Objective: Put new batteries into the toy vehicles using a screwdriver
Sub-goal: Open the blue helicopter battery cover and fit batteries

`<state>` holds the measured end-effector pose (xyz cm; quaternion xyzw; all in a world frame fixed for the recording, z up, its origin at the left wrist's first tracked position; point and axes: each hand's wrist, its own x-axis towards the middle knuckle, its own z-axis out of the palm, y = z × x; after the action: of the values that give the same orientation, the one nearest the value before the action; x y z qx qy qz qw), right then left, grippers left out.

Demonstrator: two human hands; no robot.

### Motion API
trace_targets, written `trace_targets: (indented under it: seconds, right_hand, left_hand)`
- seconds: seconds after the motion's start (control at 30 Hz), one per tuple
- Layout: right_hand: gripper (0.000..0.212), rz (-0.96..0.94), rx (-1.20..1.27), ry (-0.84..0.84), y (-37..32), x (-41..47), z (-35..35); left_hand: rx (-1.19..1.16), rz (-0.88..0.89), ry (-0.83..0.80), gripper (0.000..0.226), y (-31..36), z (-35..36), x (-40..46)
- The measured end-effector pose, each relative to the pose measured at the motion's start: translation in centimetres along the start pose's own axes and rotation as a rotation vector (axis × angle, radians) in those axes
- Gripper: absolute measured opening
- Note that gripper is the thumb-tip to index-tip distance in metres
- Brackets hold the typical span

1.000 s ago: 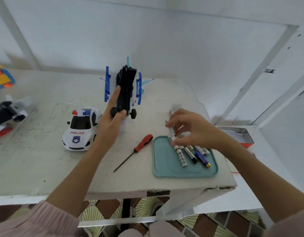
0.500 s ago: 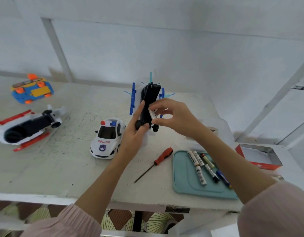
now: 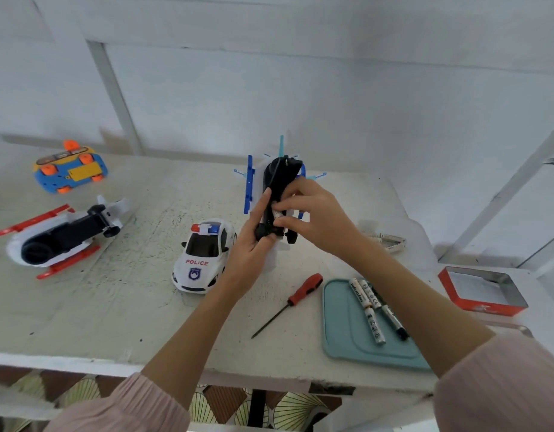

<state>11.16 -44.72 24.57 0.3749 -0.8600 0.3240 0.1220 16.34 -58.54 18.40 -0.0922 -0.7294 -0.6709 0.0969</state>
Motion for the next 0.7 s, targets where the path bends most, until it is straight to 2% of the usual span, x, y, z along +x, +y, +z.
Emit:
trace_targets:
  seconds: [0.33,0.47,0.7]
  right_hand:
    - [0.017,0.066,-0.014,0.039,-1.4,0.4,1.2]
    - [0.008,0.107,-0.016,0.001,-1.7,0.7,1.0]
    - [0.012,0.166,-0.011,-0.069,-1.7,1.2,0.6]
  left_hand:
    - [0.005,-0.029,0.037,0.070,-0.1,-0.2,-0.1]
    - [-0.009,-0.025,0.029,0.069,0.1,-0.1,-0.2]
    - [-0.020,-0.015,0.016,0.062,-0.3,-0.2,-0.1]
